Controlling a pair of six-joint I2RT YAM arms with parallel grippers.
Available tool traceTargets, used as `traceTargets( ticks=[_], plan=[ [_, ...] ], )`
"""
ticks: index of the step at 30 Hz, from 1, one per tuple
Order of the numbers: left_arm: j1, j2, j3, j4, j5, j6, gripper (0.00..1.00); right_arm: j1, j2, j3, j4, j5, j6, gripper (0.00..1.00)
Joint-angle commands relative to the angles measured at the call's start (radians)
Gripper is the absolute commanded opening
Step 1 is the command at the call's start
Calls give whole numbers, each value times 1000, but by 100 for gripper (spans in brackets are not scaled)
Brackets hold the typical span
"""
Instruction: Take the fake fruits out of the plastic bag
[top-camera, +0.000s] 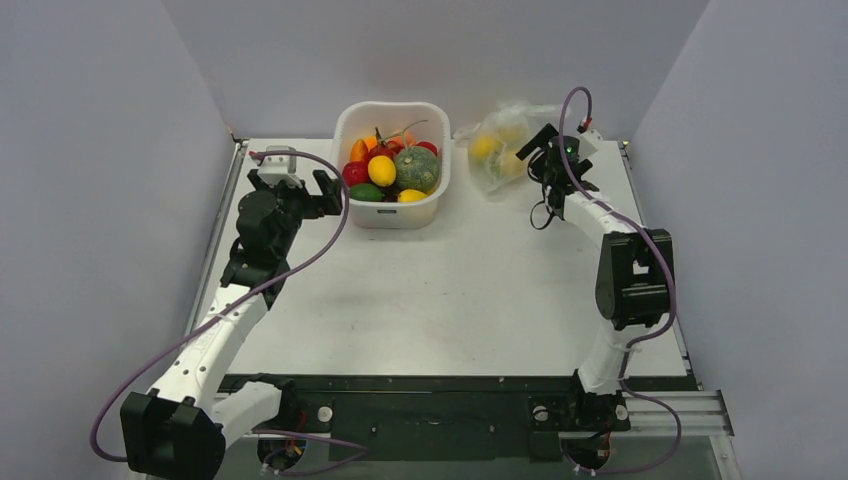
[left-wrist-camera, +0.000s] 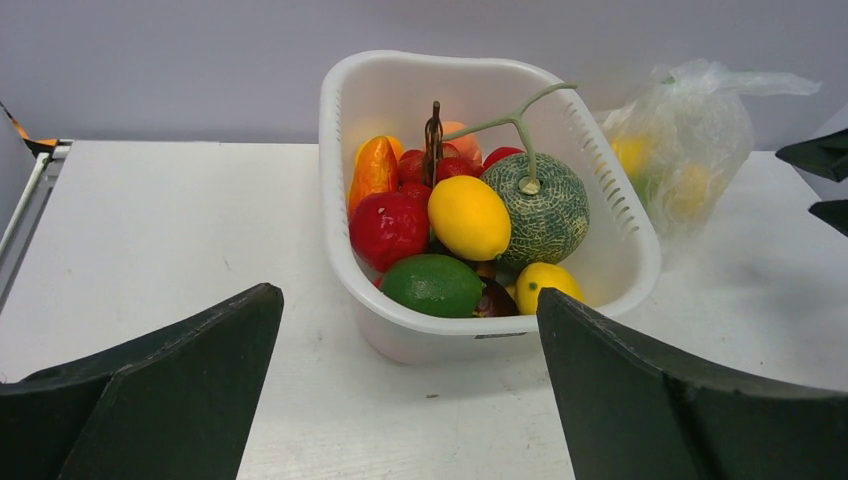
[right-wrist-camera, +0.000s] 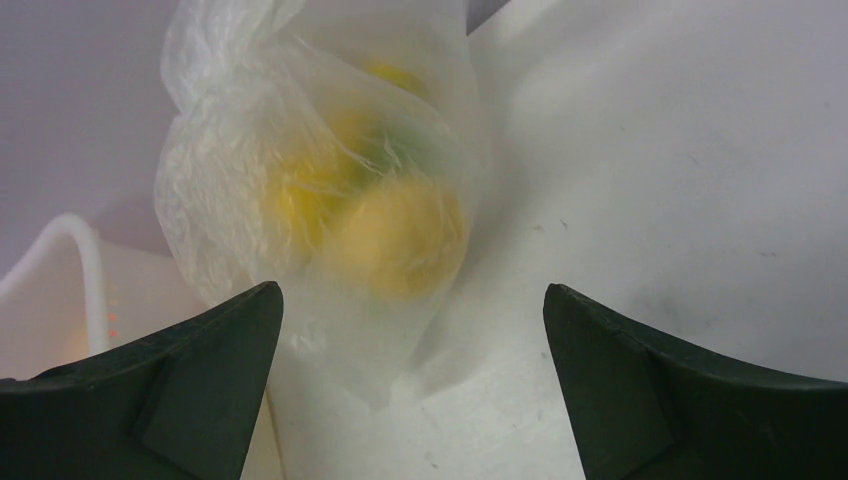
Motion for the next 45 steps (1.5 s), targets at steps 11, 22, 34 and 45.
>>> traceTargets(
  ticks=[11, 22, 34, 45],
  plan=[
    [76, 47, 72, 68, 131, -83, 100, 0, 332, 428, 127, -182, 120, 96],
    [130, 89, 83, 91, 228, -158, 91, 6, 394, 517, 12, -222, 20, 10],
    [129, 94, 80, 116, 288, -181, 90, 80, -118, -292, 168, -278, 7, 0],
    [-14, 123, 127, -4, 301, -127, 90, 512, -598, -733, 33, -217, 14, 0]
  ],
)
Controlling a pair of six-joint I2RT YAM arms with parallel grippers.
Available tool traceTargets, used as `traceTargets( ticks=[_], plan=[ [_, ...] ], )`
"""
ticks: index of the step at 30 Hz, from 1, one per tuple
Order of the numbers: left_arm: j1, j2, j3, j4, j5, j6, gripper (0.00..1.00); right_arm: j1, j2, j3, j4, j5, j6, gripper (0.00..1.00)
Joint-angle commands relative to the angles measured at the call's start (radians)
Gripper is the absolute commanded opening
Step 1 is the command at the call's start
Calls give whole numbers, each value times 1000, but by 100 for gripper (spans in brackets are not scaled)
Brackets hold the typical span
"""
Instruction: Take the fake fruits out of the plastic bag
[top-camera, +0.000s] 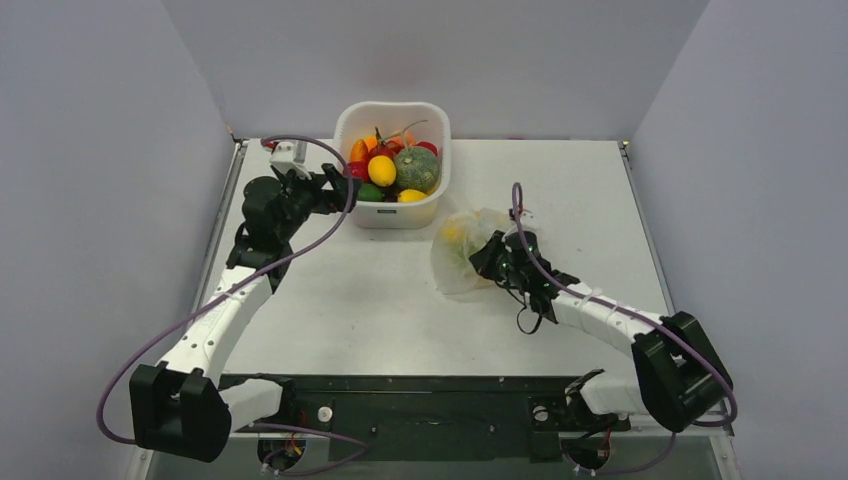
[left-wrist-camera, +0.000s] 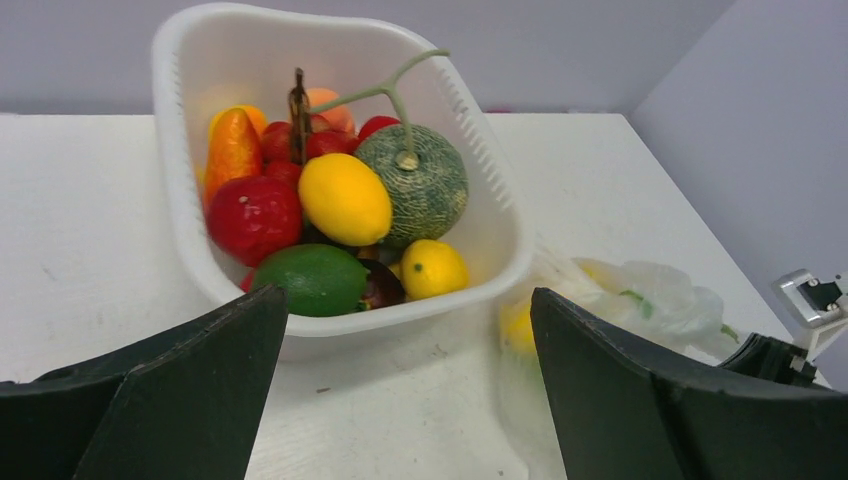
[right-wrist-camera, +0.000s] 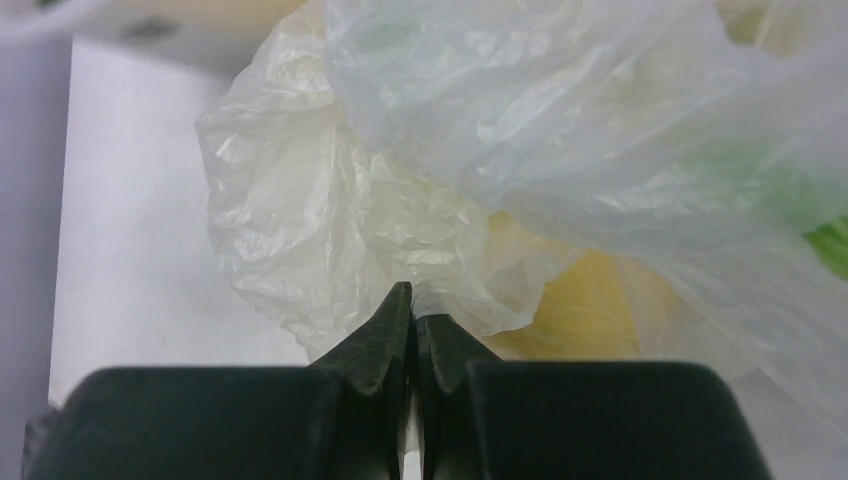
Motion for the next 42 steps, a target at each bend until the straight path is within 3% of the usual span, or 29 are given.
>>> traceTargets(
  ticks=[1, 4, 8, 13, 19, 22, 27, 30, 35, 38, 42],
  plan=[
    [-78, 3, 77, -47, 19, 45, 90, 248, -145, -80, -56, 29, 4, 0],
    [-194, -12, 76, -94, -32, 123, 90, 402, -216, -111, -117, 60, 24, 0],
    [-316, -77, 18, -70, -62, 174, 91, 539, -268, -106, -216, 136, 31, 16],
    [-423, -95, 7, -99, -94, 266, 91, 553, -461, -110, -368, 246, 8, 47],
    [-476, -44, 65, -189, -60, 285, 90, 546, -650, -25, -520, 342, -113, 62],
    [-483, -31, 91, -240, -76, 252, 89, 523, -653, 23, -552, 340, -171, 70],
    [-481, -32, 202, -520, -126, 77, 89, 477, -570, 100, -568, 249, -221, 74],
    [-482, -71, 139, -618, -132, -117, 88, 443, -509, 126, -529, 181, -221, 75],
    [-492, -224, -86, -463, -38, -357, 88, 426, -400, 194, -501, 113, -219, 76],
    [-543, -293, -193, -374, -99, -440, 88, 432, -359, 197, -442, 82, -206, 76],
    [-638, -287, -161, -457, -230, -429, 83, 448, -353, 151, -363, 87, -198, 76]
  ],
)
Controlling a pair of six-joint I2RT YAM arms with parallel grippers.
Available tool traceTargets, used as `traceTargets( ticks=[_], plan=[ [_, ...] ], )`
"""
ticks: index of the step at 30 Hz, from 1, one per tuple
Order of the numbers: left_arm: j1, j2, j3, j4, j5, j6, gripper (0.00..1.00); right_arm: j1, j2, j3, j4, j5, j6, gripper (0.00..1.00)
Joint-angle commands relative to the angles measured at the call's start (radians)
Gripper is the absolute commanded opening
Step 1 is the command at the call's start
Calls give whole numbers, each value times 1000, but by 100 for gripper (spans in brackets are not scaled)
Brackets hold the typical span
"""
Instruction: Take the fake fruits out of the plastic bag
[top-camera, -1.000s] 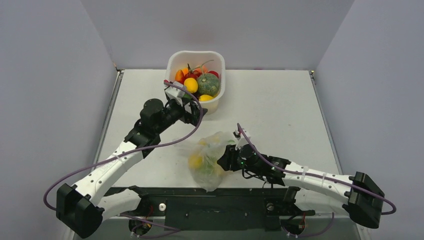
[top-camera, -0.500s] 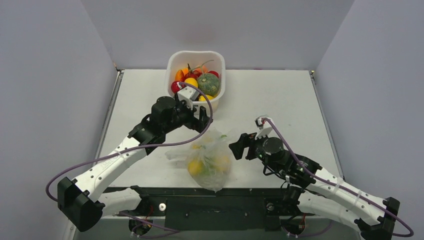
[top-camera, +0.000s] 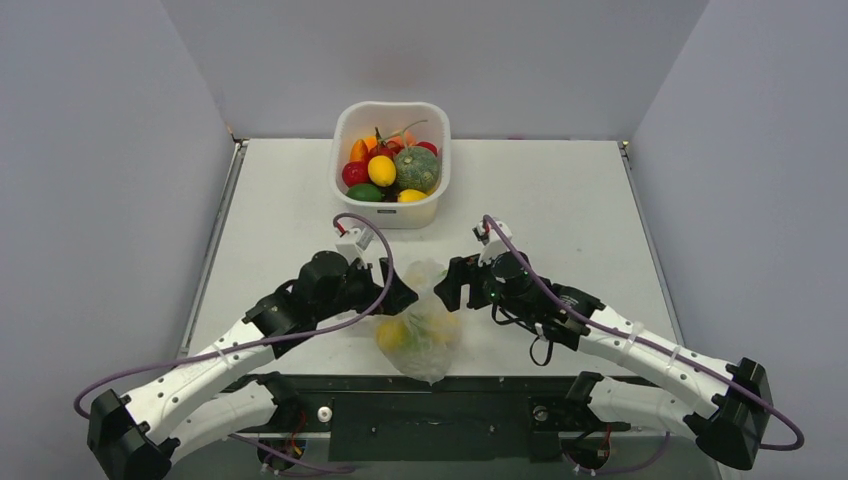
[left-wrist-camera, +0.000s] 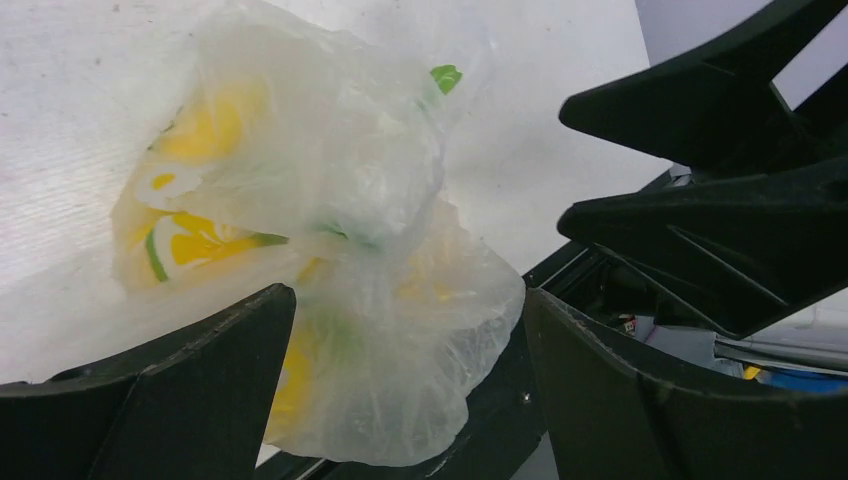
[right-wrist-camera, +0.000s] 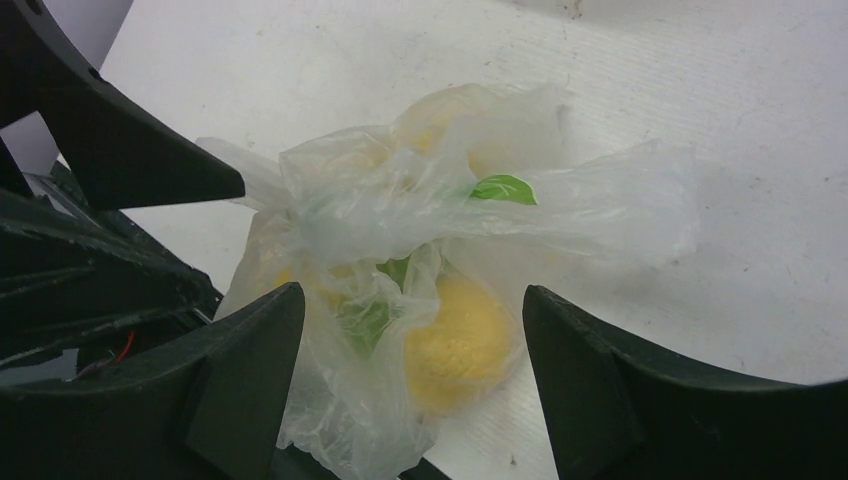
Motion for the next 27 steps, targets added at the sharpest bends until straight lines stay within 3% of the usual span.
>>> traceTargets(
  ticks=[1, 6, 13, 15, 24, 27],
  plan=[
    [-125, 13, 74, 16, -174, -65, 81, 19, -2, -13, 133, -6, 5, 75],
    [-291, 99, 112, -91, -417, -76, 72, 20, -23, -48, 169, 4, 19, 75],
    [-388, 217, 152, -168, -514, -105, 55, 19, -12, -62, 196, -17, 2, 75],
    [-413, 228, 162, -181, -544, -109, 54, 20, -8, -55, 185, -13, -4, 75],
    [-433, 88, 165, -249, -597, -128, 66, 34, 34, -40, 199, -64, 18, 75],
    [-431, 21, 135, -222, -608, -131, 75, 54, 56, -32, 208, -57, 27, 75]
  ],
)
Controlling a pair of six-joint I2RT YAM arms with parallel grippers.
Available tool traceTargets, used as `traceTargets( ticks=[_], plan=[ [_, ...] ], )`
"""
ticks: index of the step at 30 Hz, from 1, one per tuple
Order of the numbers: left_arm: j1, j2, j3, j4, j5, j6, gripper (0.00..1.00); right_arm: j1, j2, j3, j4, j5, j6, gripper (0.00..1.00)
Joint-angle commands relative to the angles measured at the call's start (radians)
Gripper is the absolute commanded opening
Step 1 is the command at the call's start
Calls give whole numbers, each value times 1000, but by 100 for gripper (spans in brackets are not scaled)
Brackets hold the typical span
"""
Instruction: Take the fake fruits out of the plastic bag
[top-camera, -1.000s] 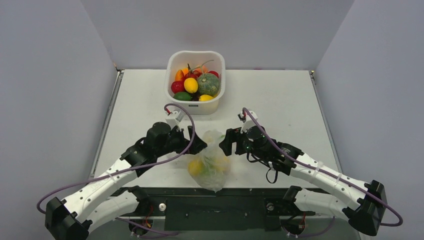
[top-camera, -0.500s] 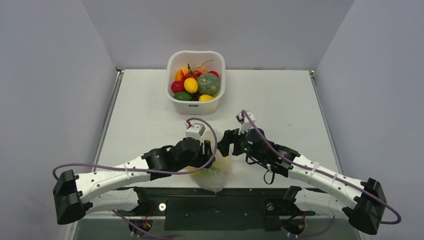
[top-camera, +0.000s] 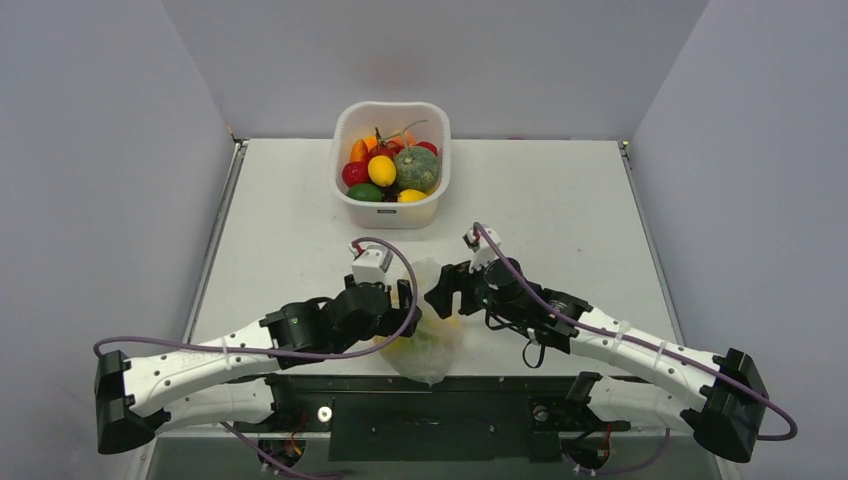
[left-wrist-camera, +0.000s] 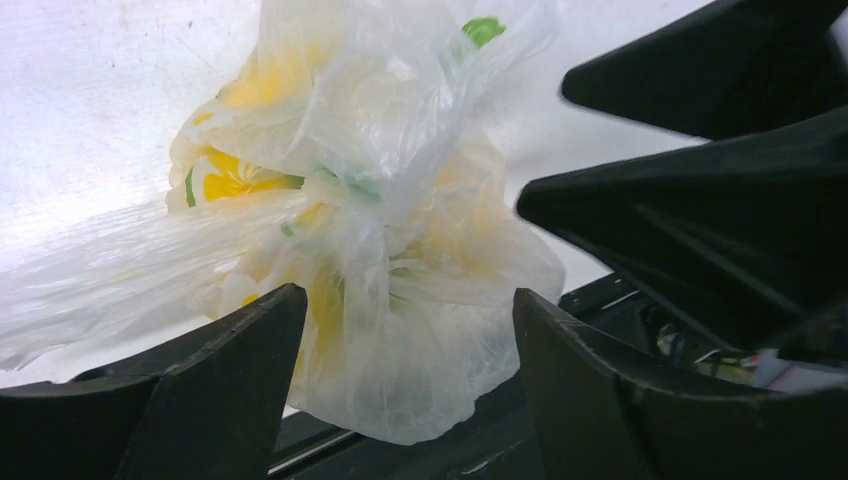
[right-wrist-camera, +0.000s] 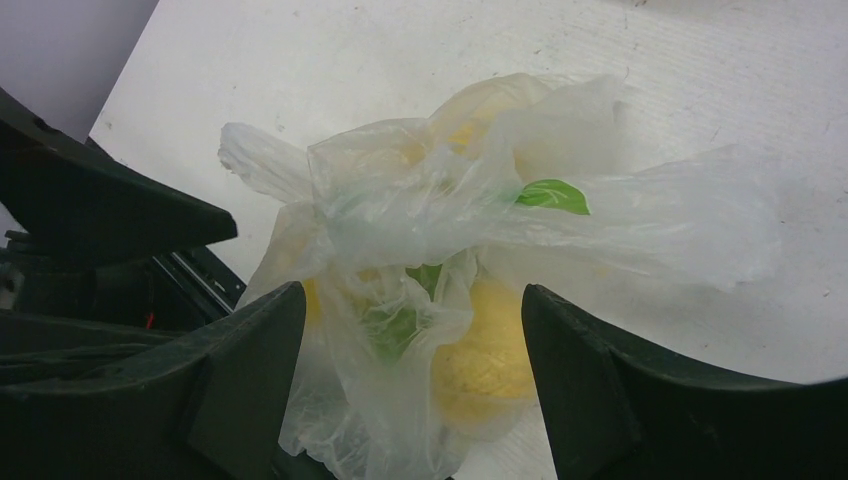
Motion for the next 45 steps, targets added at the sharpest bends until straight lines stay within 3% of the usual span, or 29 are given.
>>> traceTargets(
  ticks=[1, 6, 10, 12, 13, 15, 16, 17, 19, 25, 30, 34, 35, 37, 45],
  plan=[
    [7, -89, -8, 31, -48, -15, 76, 29, 39, 39, 62, -9, 23, 74],
    [40, -37, -52, 119, 29, -1, 79, 39, 83, 69, 42, 77, 54, 74],
    [42, 44, -50, 123, 31, -5, 72, 48, 128, 100, 15, 131, 107, 74],
    [43, 65, -50, 133, 41, -6, 61, 57, 149, 109, 7, 157, 134, 73],
    [43, 67, -54, 145, 46, -8, 49, 65, 151, 111, 8, 167, 150, 73],
    [44, 65, -68, 180, 66, -7, 34, 80, 156, 114, 15, 195, 165, 73],
    [44, 59, -78, 192, 79, -6, 30, 87, 164, 119, 18, 210, 166, 73],
    [44, 56, -84, 214, 84, -6, 16, 101, 169, 122, 20, 217, 168, 73],
    [45, 45, -94, 225, 87, -6, 0, 119, 192, 135, 20, 227, 171, 72],
    [45, 29, -99, 238, 85, 5, 0, 160, 252, 153, 22, 303, 176, 62],
    [45, 23, -102, 232, 87, 6, 0, 160, 264, 166, -3, 404, 173, 48],
    [45, 13, -103, 222, 85, 9, 0, 148, 278, 175, -5, 453, 157, 24],
    [45, 9, -103, 218, 82, 9, 0, 141, 284, 177, -6, 469, 158, 12],
    [45, 3, -103, 203, 74, 4, 0, 106, 280, 168, -7, 483, 165, 0],
    [50, -78, -126, 40, -26, -59, 0, -162, 141, 104, -7, 394, 90, 0]
  ],
)
